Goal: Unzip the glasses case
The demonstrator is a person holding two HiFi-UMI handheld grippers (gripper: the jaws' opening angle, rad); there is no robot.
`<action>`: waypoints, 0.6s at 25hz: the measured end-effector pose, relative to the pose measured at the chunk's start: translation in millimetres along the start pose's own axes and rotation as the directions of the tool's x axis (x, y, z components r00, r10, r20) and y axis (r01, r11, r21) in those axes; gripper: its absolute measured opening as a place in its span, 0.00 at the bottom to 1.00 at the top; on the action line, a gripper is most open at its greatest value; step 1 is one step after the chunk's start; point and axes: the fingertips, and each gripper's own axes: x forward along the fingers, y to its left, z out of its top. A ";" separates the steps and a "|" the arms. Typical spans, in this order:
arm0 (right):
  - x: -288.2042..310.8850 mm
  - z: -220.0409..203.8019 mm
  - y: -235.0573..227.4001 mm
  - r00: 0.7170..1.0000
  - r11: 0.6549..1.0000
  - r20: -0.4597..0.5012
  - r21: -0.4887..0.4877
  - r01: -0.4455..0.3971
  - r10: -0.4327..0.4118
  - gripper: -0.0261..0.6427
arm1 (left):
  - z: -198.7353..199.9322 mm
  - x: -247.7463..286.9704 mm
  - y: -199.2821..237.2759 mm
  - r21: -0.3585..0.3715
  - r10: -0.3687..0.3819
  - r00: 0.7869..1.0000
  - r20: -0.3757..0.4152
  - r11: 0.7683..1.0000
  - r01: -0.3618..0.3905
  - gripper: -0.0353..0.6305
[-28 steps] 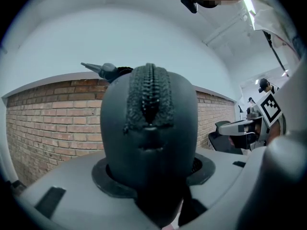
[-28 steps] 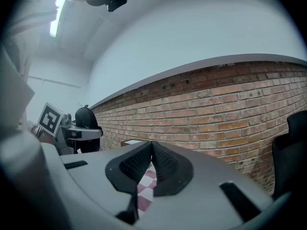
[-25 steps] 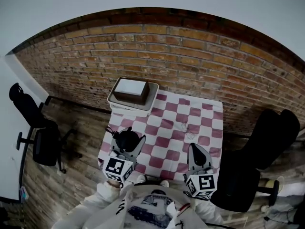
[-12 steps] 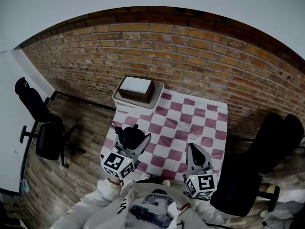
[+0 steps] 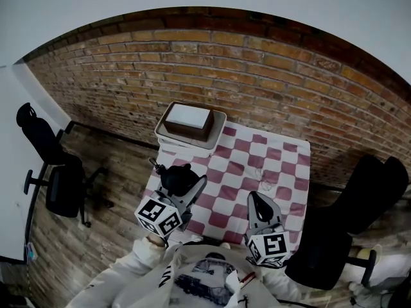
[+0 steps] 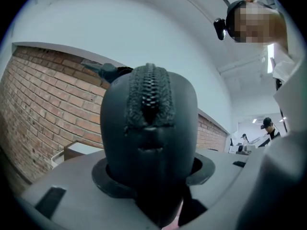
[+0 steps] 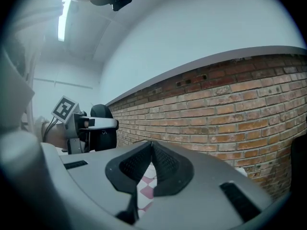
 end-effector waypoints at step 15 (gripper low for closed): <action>66.1 9.4 87.6 0.997 0.997 -0.005 -0.011 -0.081 0.081 0.06 | 46.3 -0.5 52.6 -0.190 -0.117 0.990 0.084 0.973 0.131 0.44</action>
